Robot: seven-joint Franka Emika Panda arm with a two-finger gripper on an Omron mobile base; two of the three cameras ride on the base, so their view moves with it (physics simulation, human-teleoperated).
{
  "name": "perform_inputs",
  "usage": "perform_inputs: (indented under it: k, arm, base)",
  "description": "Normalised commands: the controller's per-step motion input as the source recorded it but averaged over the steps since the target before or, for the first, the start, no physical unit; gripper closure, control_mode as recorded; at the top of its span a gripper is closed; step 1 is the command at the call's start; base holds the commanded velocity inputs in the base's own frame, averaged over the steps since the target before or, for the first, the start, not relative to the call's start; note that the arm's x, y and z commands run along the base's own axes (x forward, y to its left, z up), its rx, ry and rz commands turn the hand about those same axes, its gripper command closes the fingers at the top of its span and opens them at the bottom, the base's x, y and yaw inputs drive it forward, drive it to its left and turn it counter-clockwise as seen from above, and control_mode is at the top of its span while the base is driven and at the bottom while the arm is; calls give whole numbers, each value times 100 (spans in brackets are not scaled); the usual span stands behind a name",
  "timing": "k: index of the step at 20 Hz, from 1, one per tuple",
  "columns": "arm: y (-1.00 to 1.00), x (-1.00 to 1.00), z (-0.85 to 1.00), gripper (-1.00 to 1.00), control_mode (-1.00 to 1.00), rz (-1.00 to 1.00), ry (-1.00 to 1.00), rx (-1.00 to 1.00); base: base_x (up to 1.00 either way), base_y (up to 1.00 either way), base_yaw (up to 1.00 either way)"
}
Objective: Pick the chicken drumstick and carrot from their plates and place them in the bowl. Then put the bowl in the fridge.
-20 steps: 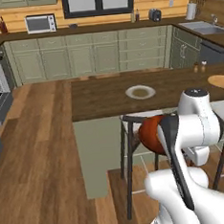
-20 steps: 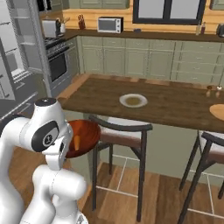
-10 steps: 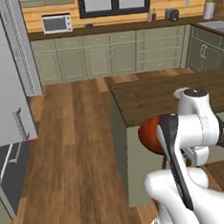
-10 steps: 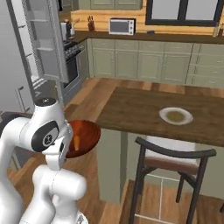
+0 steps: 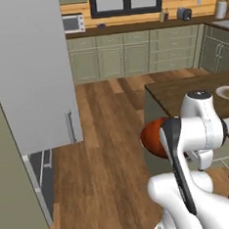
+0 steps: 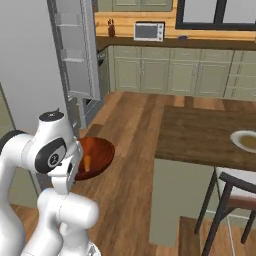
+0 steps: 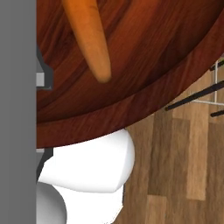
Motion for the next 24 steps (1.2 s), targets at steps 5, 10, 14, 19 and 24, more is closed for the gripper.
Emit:
perform_inputs:
  k: [5, 10, 14, 19, 24]
  arm:
    - [0, 0, 0, 100, 100, 0, 0, 0]
    - [0, 0, 0, 100, 100, 0, 0, 0]
    - [0, 0, 0, 100, 100, 0, 0, 0]
    - [0, 0, 0, 100, 100, 0, 0, 0]
    - [0, 0, 0, 100, 100, 0, 0, 0]
  base:
    - [59, 44, -10]
    - [43, -30, -7]
    - [85, -7, -4]
    - [78, -22, -3]
    - [73, -25, 0]
